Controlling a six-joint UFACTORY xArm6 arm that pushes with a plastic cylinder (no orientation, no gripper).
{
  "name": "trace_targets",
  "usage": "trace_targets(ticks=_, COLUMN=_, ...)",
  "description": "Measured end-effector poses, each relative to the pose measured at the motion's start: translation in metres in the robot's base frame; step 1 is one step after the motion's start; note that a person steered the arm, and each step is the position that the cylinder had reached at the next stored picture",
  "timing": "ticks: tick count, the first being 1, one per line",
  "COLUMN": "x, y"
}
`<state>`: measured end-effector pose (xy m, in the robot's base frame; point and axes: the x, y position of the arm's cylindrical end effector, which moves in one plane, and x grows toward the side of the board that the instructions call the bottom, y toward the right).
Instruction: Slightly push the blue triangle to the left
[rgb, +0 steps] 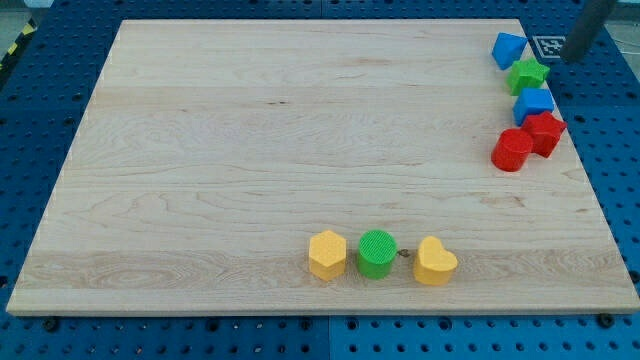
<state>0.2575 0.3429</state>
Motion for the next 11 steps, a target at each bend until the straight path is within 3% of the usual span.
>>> trace_targets(ticks=1, x=-0.016, y=-0.016)
trace_targets(ticks=4, x=0.002, y=-0.069)
trace_targets(ticks=11, x=0.009, y=-0.085)
